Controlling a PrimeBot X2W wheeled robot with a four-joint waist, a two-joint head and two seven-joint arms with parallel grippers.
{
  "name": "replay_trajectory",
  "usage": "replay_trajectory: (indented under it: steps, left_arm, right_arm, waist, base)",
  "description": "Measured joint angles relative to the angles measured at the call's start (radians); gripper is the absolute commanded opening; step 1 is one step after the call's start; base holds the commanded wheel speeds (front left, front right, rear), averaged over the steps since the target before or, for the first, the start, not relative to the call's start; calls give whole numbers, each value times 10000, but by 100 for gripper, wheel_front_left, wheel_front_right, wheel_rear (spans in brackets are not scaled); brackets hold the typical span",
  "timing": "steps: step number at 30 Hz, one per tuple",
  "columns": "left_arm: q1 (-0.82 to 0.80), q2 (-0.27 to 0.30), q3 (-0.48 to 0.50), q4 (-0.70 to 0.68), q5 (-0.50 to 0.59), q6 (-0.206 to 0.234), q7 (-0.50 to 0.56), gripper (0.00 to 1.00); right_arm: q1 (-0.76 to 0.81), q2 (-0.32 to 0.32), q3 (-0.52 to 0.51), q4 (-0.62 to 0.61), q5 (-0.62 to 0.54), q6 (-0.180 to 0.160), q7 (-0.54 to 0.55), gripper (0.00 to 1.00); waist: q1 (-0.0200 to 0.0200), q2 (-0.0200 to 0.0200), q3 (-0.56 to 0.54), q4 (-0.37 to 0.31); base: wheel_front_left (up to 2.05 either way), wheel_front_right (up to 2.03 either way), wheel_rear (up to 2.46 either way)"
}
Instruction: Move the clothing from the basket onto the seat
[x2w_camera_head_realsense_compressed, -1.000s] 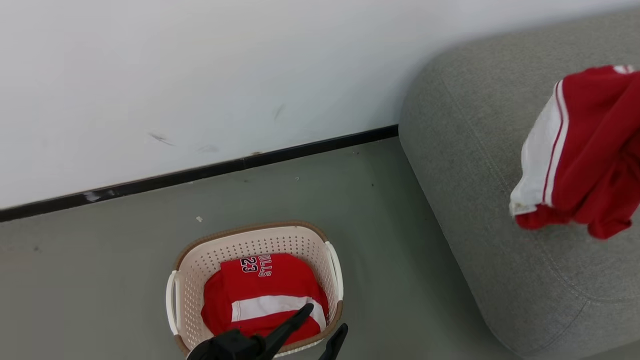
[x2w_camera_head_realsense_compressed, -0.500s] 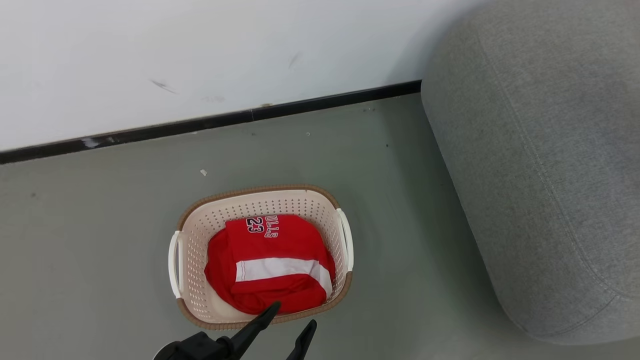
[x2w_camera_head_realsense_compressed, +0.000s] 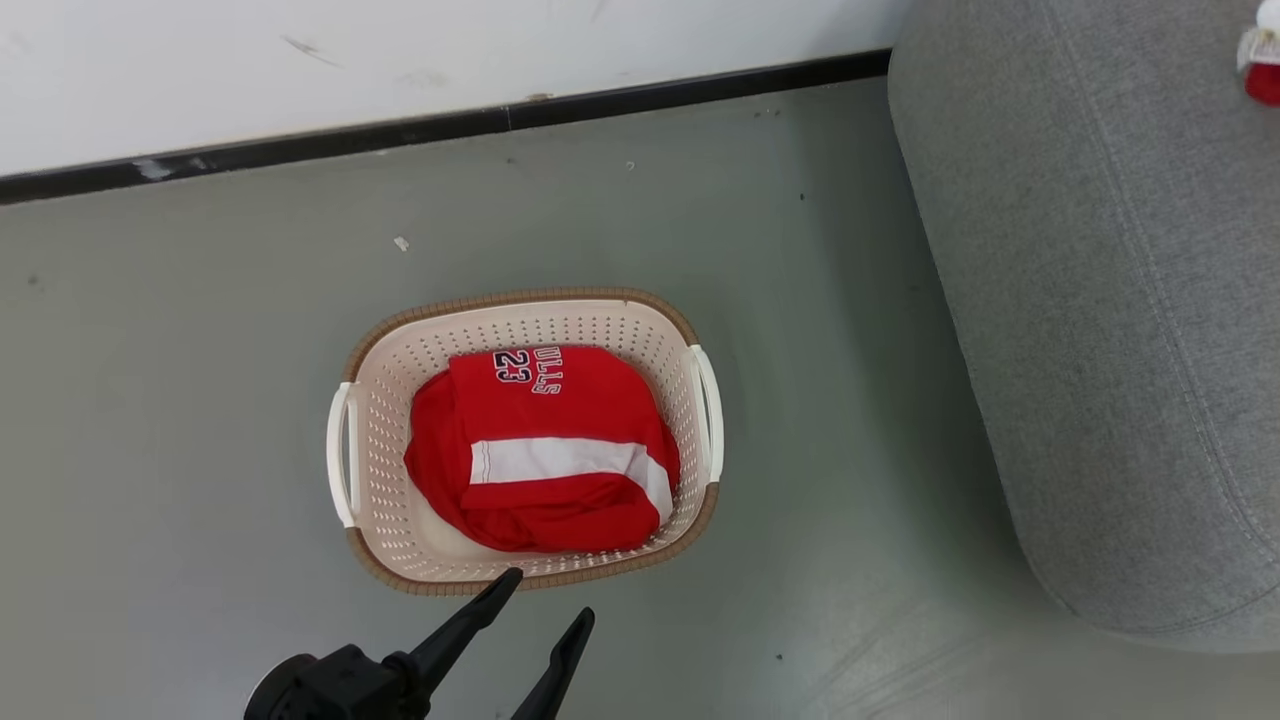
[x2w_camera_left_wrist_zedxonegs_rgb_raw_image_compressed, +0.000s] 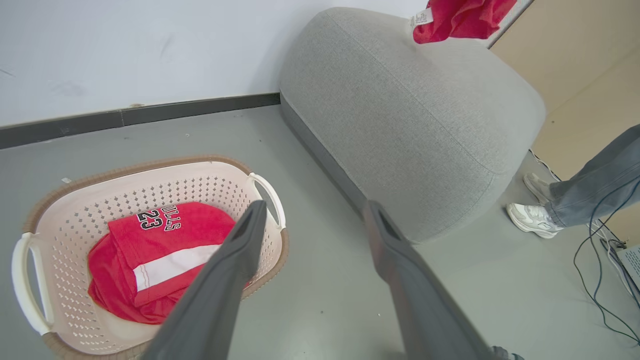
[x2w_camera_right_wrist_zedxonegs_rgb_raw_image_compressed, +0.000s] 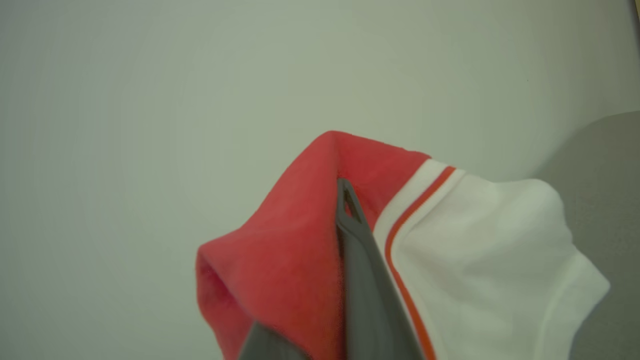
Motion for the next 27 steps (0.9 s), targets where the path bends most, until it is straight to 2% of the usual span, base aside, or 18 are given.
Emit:
replay_trajectory:
  steps: [8, 14, 27]
  left_arm:
    - [-34, 230, 234, -405, -2, 0, 205, 100]
    - [-116, 571, 437, -667, -2, -2, 405, 100]
    - [-443, 993, 957, -1116, 73, 54, 702, 100]
  right_arm:
    - [-863, -332, 201, -56, -527, 0, -15, 0]
    - [-1113, -504, 1290, -385, -825, 0, -15, 0]
    - [-1030, -594, 2391, -491, -1394, 0, -105, 0]
  waist:
    - [0, -1, 810, -18]
    - [0, 0, 1496, -178]
    - [0, 0, 2609, -783]
  base:
    - [0, 0, 0]
    - [0, 0, 0]
    - [0, 0, 0]
